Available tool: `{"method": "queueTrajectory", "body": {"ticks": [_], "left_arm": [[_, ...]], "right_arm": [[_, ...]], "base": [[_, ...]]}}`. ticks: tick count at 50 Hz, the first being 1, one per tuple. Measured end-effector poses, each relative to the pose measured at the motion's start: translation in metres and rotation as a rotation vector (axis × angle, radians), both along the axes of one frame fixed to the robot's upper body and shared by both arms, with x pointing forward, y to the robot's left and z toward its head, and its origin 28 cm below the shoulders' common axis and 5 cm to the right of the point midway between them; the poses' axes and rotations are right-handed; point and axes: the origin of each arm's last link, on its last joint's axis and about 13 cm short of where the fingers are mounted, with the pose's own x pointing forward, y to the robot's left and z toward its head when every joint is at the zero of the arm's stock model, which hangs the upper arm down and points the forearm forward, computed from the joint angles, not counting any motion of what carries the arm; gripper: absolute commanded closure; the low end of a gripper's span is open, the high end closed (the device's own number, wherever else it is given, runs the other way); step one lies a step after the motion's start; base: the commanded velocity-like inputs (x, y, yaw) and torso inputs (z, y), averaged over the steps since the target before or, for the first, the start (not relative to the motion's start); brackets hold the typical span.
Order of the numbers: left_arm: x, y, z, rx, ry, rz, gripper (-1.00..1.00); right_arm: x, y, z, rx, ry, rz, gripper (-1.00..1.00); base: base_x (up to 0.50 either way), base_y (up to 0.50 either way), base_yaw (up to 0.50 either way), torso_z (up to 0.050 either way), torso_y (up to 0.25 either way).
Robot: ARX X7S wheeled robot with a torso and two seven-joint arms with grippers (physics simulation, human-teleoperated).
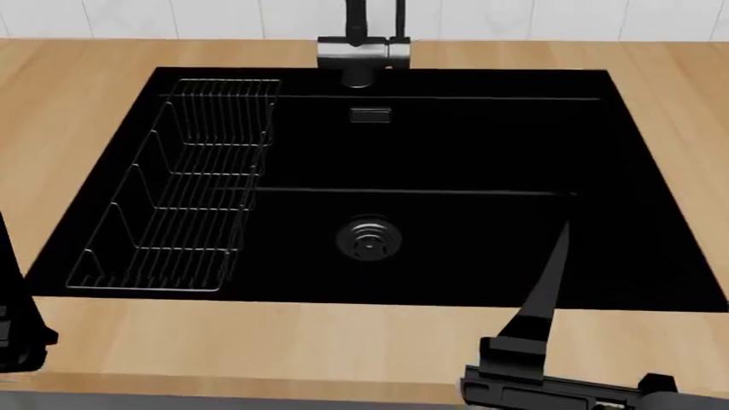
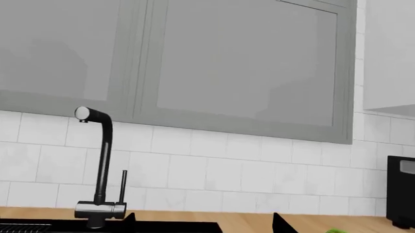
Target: Turn the sink spout to the right.
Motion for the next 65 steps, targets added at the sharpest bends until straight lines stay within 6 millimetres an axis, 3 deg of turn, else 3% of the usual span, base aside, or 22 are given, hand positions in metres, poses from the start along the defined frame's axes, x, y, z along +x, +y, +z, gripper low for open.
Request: {"method": "queueTrajectory", "body": {"ticks": [26, 65], "left_arm": [[0.0001, -0.0008, -0.0017, 0.010, 0.000, -0.002, -1.00], [0.0011, -0.0022, -0.0036, 0.007, 0.011, -0.015, -1.00]], "right_arm": [[-0.0004, -0.0012, -0.0004, 0.002, 0.004, -0.006, -1.00], [0.0008, -0.0014, -0.0034, 0.008, 0.012, -0.004, -1.00]], "base": [[0.29, 0.15, 0.00, 0.000, 0.000], [0.30, 0.00, 0.00, 0.000, 0.001]]}}
